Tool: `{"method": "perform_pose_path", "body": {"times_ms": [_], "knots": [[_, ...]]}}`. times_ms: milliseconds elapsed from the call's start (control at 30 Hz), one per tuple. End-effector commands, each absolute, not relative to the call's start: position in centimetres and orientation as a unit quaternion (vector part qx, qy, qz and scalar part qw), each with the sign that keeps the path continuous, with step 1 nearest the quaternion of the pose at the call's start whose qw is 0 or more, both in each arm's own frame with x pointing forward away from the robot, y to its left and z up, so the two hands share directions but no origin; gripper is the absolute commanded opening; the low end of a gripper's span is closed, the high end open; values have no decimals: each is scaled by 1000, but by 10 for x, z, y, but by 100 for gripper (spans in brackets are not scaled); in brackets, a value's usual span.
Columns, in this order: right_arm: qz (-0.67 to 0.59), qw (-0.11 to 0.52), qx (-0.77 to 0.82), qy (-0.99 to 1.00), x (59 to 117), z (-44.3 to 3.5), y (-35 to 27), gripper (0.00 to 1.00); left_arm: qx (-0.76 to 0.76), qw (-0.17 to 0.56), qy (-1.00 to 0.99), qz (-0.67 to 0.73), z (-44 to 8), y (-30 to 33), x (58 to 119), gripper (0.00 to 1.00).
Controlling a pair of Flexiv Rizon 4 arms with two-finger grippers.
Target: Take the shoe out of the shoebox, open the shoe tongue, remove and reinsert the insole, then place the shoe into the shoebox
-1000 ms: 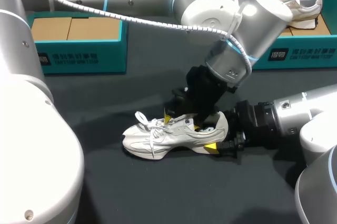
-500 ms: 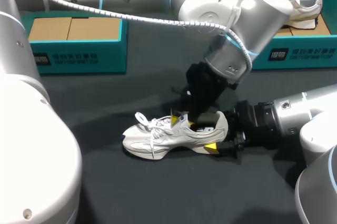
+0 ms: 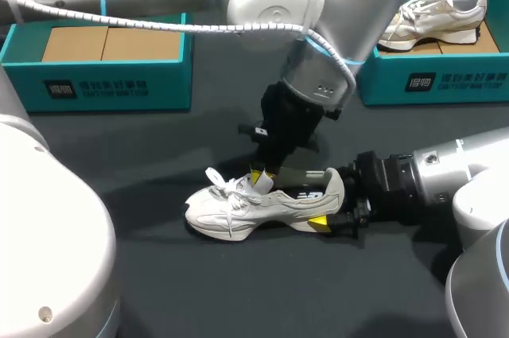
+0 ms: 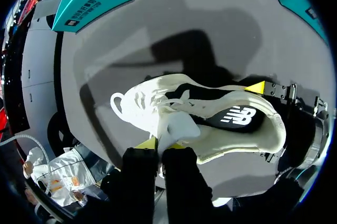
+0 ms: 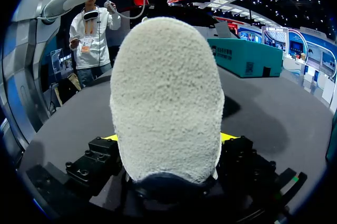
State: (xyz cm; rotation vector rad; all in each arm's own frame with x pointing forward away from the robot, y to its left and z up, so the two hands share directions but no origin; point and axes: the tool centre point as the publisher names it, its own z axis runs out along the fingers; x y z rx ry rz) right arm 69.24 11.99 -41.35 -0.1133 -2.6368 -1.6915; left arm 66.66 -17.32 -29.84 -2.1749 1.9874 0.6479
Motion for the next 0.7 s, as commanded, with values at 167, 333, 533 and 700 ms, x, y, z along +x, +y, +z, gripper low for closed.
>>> {"method": "perform_pose_path", "body": {"times_ms": [167, 333, 533, 700], "knots": [[-538, 3, -36, -842, 692, -414, 120, 0, -762, -62, 636, 102, -290, -126, 668, 0], [-538, 3, -36, -842, 692, -414, 120, 0, -761, -68, 638, 97, -296, -116, 669, 0], [-538, 3, -36, -842, 692, -414, 120, 0, -759, -52, 641, 99, -306, -108, 666, 2], [-538, 3, -36, -842, 692, -414, 120, 0, -758, -32, 642, 113, -321, -102, 662, 0]]}}
